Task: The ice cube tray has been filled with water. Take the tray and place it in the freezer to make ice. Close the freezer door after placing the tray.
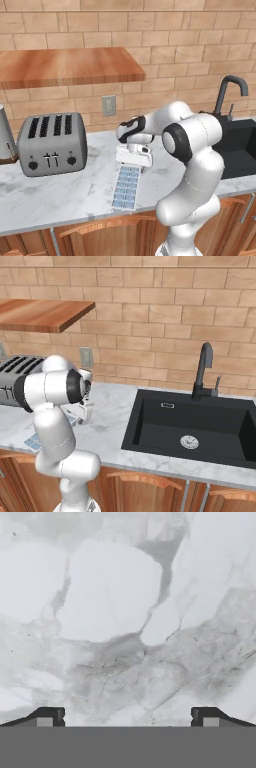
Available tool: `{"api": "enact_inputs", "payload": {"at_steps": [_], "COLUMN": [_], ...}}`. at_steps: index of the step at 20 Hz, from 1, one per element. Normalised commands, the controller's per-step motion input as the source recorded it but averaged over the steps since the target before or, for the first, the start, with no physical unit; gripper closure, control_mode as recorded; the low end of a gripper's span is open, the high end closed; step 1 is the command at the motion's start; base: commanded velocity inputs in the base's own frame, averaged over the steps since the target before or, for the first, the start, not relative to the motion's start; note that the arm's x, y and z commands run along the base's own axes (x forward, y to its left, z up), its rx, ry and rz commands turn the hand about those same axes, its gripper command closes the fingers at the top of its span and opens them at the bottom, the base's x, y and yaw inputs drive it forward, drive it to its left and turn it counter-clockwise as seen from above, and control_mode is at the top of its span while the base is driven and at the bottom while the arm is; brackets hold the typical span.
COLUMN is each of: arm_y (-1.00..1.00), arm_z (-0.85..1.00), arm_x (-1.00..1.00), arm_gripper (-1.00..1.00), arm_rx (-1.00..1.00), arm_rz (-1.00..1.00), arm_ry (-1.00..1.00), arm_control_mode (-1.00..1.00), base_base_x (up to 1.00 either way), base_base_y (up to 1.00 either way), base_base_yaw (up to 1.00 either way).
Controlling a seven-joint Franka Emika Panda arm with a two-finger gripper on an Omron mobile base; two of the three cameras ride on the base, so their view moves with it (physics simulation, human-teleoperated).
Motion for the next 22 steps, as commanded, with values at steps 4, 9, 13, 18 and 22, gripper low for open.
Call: {"api": "enact_inputs", "payload": {"at_steps": [4, 9, 13, 18, 22], "arm_y": [0.16, 0.13, 0.02, -0.01, -0.01], "arm_z": [-0.09, 0.0, 0.26, 0.44, 0.3], "arm_x": [-0.44, -0.19, 0.04, 0.05, 0.04], "arm_gripper": [-1.0, -1.0, -1.0, -1.0, -1.0], "arm_rx": [0.0, 0.0, 0.0, 0.0, 0.0], "arm_rz": [0.0, 0.0, 0.0, 0.0, 0.0], "arm_ry": [0.0, 0.0, 0.01, 0.01, 0.0], "arm_control_mode": [-1.0, -1.0, -1.0, -1.0, -1.0], "base_base_x": [0.0, 0.0, 0.0, 0.0, 0.0], "base_base_y": [0.0, 0.0, 0.0, 0.0, 0.0], "base_base_yaw": [0.0, 0.0, 0.0, 0.0, 0.0]}}
